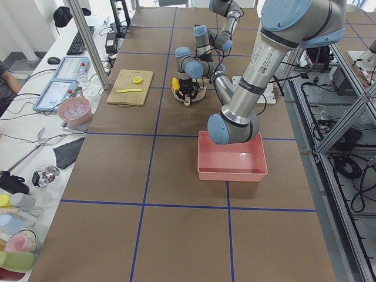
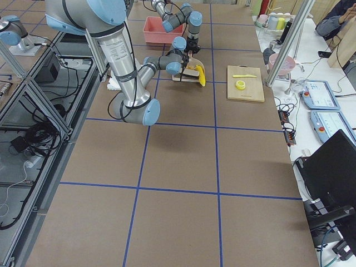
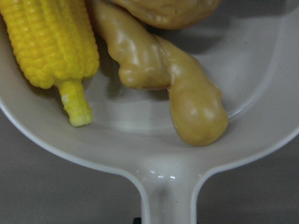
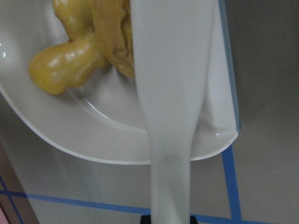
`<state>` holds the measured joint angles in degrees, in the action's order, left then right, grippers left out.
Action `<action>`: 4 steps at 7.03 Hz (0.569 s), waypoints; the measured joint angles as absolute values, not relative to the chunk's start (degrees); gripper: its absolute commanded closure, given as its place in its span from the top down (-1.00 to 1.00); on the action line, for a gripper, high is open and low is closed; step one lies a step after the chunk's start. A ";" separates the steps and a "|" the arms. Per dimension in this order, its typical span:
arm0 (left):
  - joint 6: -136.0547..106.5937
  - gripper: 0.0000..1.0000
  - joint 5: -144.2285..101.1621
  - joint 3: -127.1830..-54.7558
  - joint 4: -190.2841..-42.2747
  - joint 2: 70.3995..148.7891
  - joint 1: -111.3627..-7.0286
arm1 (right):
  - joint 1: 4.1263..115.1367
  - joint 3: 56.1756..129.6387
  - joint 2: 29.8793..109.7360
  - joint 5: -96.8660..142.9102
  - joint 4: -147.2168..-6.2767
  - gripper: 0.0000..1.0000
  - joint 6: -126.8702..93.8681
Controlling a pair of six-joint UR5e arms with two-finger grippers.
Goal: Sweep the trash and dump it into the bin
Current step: 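Sweep the potato into the dustpan with the right gripper's brush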
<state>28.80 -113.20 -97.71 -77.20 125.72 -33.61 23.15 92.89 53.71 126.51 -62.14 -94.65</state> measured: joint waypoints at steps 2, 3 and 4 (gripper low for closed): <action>28.69 -1.00 -113.19 -97.73 -77.61 125.70 -33.68 | 23.06 92.95 53.55 126.27 -62.70 -1.00 -94.85; 28.67 -1.00 -113.17 -97.73 -77.78 125.63 -33.71 | 23.05 93.35 53.58 126.32 -63.99 -1.00 -94.80; 28.64 -1.00 -113.18 -97.72 -78.03 125.50 -33.73 | 23.23 93.78 53.66 126.47 -65.17 -1.00 -94.76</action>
